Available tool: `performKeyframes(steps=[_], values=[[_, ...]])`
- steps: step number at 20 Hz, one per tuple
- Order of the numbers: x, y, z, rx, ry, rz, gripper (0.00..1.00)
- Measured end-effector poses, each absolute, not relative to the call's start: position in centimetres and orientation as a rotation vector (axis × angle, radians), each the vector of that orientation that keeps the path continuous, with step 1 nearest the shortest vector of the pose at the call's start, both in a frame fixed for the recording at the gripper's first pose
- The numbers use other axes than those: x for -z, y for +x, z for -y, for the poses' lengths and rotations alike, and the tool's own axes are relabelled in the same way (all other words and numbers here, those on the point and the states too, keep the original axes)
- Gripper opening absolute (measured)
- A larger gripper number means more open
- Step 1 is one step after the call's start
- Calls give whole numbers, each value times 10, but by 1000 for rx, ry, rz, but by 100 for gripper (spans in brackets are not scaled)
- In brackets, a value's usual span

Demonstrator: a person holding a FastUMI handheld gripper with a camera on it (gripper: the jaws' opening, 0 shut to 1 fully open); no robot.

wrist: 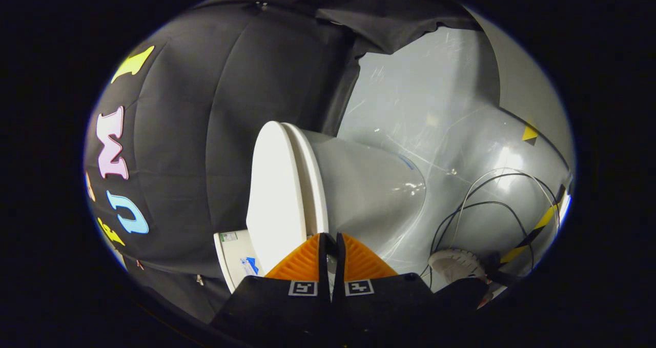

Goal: Open the toilet lid.

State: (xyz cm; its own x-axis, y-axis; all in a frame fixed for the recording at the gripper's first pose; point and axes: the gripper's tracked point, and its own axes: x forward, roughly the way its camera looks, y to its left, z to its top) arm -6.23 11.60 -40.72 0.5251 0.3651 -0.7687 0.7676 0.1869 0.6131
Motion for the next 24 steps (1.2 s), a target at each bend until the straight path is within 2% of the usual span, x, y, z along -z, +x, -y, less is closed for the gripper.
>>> performKeyframes(steps=[10,20,24], values=[[345,-42,-127,258,1275,-991,5],[203,5,-199,-65,1016,-891,5],[171,19,-224,-114,819,-882,5]])
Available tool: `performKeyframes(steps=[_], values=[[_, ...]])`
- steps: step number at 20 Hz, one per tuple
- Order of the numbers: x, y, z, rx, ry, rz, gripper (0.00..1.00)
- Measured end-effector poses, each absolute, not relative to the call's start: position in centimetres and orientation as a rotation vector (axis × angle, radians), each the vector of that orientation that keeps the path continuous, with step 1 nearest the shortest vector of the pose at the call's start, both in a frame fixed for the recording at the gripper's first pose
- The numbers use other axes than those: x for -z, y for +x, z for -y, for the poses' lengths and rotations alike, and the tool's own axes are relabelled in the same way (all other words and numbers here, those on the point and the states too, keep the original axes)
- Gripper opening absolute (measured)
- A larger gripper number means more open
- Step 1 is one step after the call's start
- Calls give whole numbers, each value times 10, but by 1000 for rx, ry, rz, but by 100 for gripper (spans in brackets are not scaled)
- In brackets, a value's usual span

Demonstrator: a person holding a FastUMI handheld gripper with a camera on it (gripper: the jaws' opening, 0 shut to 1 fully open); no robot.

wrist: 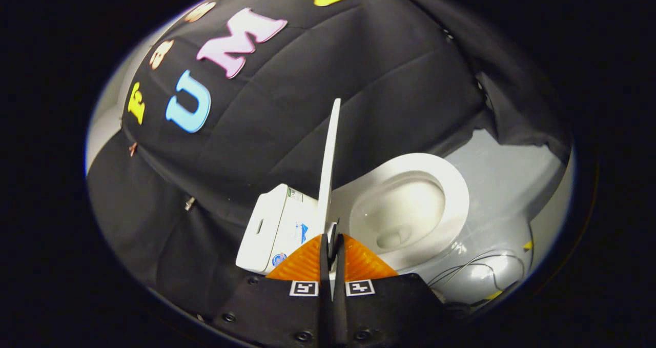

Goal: Open the toilet lid.

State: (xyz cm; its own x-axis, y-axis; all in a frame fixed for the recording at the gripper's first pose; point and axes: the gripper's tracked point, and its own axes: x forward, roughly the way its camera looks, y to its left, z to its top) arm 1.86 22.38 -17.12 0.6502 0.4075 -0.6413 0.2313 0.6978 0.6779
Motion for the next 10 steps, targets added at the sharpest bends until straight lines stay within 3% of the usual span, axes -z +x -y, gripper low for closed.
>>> performKeyframes(steps=[10], values=[[129,41,-271,-186,458,-788,5]])
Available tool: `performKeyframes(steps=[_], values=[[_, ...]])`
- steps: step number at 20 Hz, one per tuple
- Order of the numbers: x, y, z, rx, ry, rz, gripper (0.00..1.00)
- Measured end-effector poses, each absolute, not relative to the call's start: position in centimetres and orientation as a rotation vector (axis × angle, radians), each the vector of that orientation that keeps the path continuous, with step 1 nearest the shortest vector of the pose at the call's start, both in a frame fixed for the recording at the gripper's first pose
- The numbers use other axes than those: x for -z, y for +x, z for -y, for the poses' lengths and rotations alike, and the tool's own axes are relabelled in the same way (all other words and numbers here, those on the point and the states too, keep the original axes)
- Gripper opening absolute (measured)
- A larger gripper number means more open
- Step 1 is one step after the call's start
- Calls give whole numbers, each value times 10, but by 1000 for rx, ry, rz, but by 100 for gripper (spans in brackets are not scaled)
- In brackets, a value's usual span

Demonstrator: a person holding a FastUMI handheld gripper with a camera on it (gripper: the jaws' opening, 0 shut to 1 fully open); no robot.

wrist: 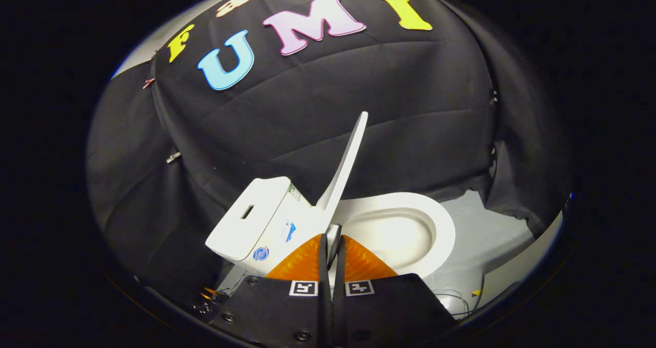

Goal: Open the toilet lid.

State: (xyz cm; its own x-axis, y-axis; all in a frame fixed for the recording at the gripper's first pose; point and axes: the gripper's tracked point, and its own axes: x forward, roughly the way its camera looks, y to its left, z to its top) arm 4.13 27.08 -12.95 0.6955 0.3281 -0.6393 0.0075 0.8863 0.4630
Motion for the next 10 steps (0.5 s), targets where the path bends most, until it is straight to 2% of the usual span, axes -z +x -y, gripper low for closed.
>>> performKeyframes(steps=[10], values=[[91,59,-330,-300,226,-653,5]])
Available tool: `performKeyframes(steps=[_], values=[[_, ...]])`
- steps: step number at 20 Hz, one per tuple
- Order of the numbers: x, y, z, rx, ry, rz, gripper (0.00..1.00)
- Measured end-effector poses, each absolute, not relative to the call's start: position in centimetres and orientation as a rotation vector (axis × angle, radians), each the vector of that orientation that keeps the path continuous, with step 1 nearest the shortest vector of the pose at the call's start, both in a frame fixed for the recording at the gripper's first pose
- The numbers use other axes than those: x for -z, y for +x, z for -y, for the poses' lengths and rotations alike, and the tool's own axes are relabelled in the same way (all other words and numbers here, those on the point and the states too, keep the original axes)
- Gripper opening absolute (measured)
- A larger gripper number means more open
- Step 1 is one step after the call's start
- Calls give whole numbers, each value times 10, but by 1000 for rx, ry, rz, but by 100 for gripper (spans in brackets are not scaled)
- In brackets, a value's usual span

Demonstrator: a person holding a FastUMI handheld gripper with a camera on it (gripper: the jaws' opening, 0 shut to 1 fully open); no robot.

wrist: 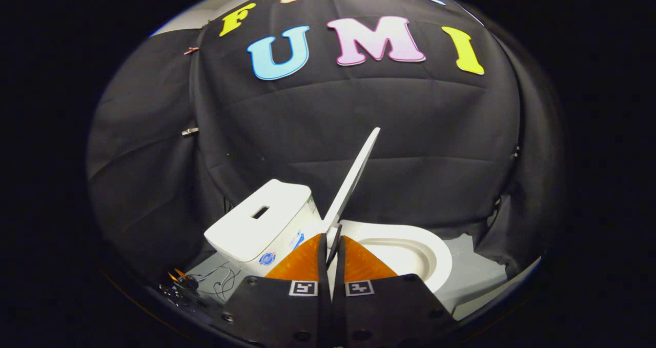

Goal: Open the toilet lid.

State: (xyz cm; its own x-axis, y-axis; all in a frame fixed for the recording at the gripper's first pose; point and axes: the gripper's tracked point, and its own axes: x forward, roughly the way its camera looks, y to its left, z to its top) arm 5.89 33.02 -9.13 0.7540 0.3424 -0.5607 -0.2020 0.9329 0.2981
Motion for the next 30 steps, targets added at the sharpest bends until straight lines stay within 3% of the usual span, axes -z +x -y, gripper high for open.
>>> performKeyframes(steps=[23,26,29,30], values=[[47,74,-476,-506,29,-452,7],[54,66,-506,-616,63,-481,30],[70,70,-508,-619,16,-522,72],[69,70,-512,-625,22,-525,72]])
